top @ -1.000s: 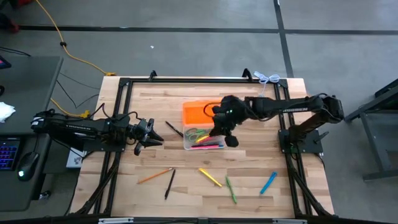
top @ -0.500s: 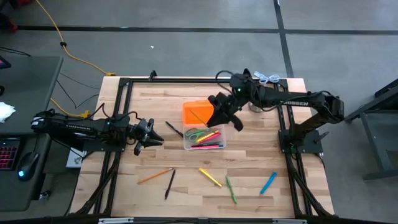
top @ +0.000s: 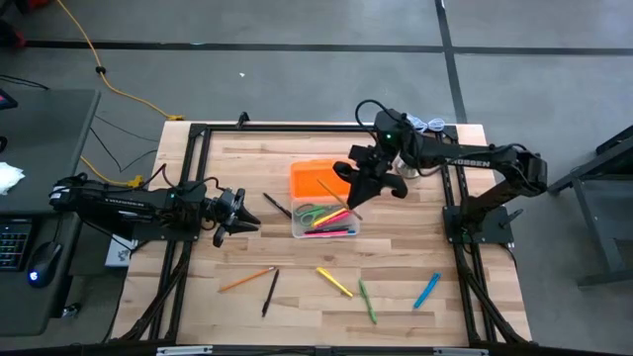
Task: Pick & place school supplies into a supply box
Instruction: Put the yellow pen into the container
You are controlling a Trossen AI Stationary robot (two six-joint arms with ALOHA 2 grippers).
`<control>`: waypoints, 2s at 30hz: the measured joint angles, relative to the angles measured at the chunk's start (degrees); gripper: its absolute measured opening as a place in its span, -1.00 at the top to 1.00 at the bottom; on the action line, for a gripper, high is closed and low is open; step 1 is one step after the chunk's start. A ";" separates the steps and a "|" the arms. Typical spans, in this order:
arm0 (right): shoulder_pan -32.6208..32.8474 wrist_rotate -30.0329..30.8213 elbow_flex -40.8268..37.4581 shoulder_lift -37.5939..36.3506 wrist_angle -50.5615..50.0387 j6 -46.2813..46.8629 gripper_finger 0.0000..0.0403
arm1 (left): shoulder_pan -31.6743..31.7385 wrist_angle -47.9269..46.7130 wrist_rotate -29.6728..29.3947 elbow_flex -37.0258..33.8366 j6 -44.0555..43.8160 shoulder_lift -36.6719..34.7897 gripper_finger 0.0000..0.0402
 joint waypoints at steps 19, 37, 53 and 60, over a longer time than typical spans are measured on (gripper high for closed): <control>0.02 -0.22 0.00 0.02 41.76 23.42 0.99 | 0.02 0.00 -0.02 0.00 -0.57 0.00 0.36; 0.02 3.68 0.01 0.02 55.63 30.85 0.98 | 0.02 0.00 -0.02 0.00 -0.47 -0.02 0.36; 1.18 5.97 -5.95 0.07 27.28 15.29 0.99 | 0.01 0.11 -0.04 0.00 -0.63 0.00 0.36; 1.31 9.74 -7.41 0.04 17.12 9.29 0.99 | 0.02 0.28 -0.04 0.00 -1.12 -0.01 0.36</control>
